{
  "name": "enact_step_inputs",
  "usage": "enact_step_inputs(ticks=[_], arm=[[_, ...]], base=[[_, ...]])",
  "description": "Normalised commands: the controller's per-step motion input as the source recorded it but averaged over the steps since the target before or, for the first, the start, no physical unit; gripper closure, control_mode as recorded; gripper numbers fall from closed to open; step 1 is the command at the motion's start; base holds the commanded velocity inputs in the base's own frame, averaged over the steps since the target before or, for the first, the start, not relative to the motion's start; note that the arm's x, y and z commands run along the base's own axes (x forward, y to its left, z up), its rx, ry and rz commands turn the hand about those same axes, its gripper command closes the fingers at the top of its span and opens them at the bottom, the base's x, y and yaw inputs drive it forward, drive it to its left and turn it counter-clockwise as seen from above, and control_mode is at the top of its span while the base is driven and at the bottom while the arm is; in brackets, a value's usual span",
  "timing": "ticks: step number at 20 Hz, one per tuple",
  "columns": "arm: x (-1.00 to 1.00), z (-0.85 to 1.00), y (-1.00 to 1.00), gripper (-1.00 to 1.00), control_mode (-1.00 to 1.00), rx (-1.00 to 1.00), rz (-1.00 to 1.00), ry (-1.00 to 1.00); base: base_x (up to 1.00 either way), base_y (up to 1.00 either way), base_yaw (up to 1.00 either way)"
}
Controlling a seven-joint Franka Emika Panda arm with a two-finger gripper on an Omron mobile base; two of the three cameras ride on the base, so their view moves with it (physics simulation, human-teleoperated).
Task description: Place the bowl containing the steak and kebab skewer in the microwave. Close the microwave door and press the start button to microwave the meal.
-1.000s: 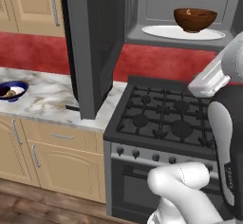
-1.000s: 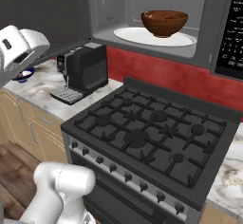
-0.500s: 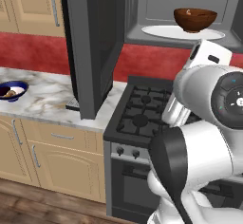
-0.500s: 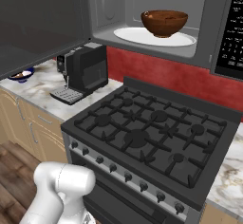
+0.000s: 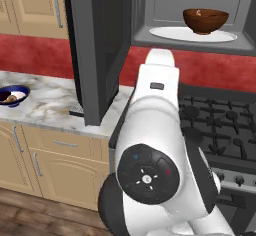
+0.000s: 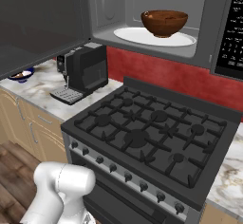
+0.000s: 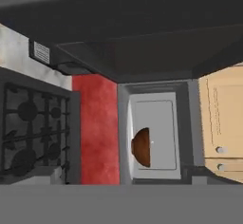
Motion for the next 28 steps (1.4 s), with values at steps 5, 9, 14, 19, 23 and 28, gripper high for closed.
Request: enact_step_inputs(ticks=[5, 9, 14, 19, 23, 28], arm=[[-0.09, 0.00, 0.76, -1.00, -1.00, -0.24, 0.00, -0.21], [0.00, 0.00, 0.82, -1.00, -1.00, -0.17, 0.00, -0.11], [0.00, 0.00, 0.80, -1.00, -1.00, -0.11, 0.00, -0.03], [0.07, -0.01, 0.71, -1.00, -1.00, -0.03, -0.03, 0.00], [0.39, -0.03, 0.53, -1.00, -1.00, -0.01, -0.08, 0.00], [0.62, -0.08, 0.42, -1.00, -1.00, -0.03, -0.14, 0.00]], base=[[0.00, 0.00, 0.00], [0.00, 0.00, 0.00], [0.00, 0.00, 0.00], [0.00, 0.00, 0.00], [0.00, 0.00, 0.00], [0.00, 0.00, 0.00]])
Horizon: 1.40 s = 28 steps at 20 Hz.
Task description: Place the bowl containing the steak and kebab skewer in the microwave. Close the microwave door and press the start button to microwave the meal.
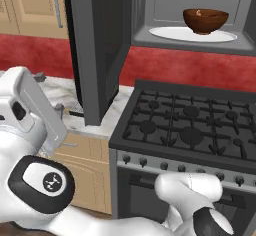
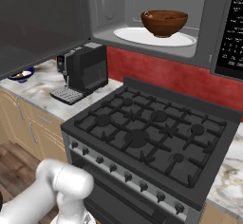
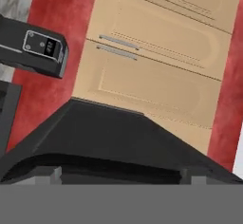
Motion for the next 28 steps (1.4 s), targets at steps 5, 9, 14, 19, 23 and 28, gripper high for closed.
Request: enact_step_inputs(ticks=[5, 9, 14, 19, 23, 28], arm=[[0.65, -0.14, 0.32, -1.00, -1.00, -0.04, -0.17, 0.00], [0.63, -0.15, 0.22, -1.00, -1.00, -0.05, -0.17, 0.00], [0.64, -0.06, 0.10, -1.00, -1.00, -0.06, -0.20, 0.00], [0.52, 0.00, -0.01, -1.00, -1.00, -0.06, -0.25, 0.00], [0.33, 0.00, -0.16, -1.00, -1.00, -0.05, -0.31, 0.00], [-0.04, 0.00, -0.52, -1.00, -1.00, -0.02, -0.42, -0.05]], base=[[0.00, 0.00, 0.00], [0.00, 0.00, 0.00], [0.00, 0.00, 0.00], [0.00, 0.00, 0.00], [0.00, 0.00, 0.00], [0.00, 0.00, 0.00]])
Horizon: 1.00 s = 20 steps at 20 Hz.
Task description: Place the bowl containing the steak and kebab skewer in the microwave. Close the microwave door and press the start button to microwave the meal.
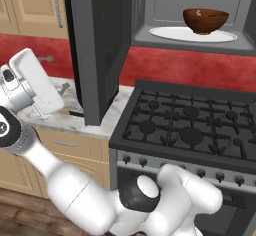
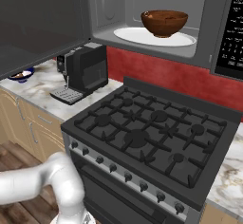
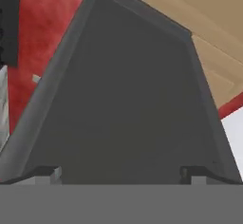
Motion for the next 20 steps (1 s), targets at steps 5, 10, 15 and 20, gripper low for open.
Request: enact_step_inputs(ticks=[5, 10, 15, 20], arm=[[-0.41, 0.08, -0.94, -1.00, -1.00, 0.00, -0.43, -0.13], [-0.53, 0.21, -1.00, -1.00, -1.00, 0.00, -0.37, -0.13], [-0.70, 0.17, -1.00, -1.00, -1.00, 0.00, -0.32, -0.13], [-0.80, 0.05, -1.00, -1.00, -1.00, 0.02, -0.23, -0.10]], base=[[0.00, 0.00, 0.00], [0.00, 0.00, 0.00], [0.00, 0.00, 0.00], [0.00, 0.00, 0.00]])
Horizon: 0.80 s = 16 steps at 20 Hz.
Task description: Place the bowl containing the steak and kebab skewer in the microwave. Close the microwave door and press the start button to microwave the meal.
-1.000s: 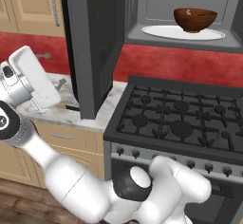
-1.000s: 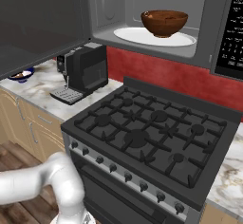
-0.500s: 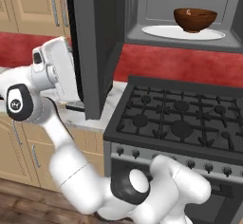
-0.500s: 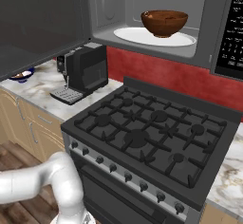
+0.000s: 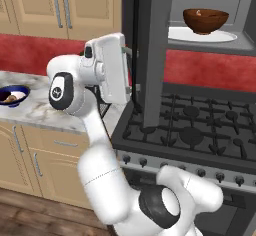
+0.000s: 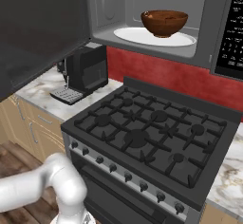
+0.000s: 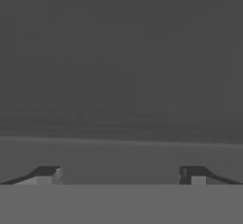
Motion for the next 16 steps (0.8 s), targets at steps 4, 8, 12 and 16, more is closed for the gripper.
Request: enact_step_inputs(ticks=[4, 8, 12, 16], arm=[[-0.40, 0.00, -1.00, -1.00, -1.00, 0.04, -0.10, -0.09], [-0.02, 0.00, -1.00, -1.00, -1.00, 0.07, -0.01, -0.03], [0.17, 0.00, -1.00, -1.00, -1.00, 0.09, 0.04, 0.00], [0.21, 0.02, -1.00, -1.00, -1.00, 0.09, 0.08, 0.00]], base=[[0.00, 0.00, 0.00], [0.00, 0.00, 0.00], [0.00, 0.00, 0.00], [0.00, 0.00, 0.00]])
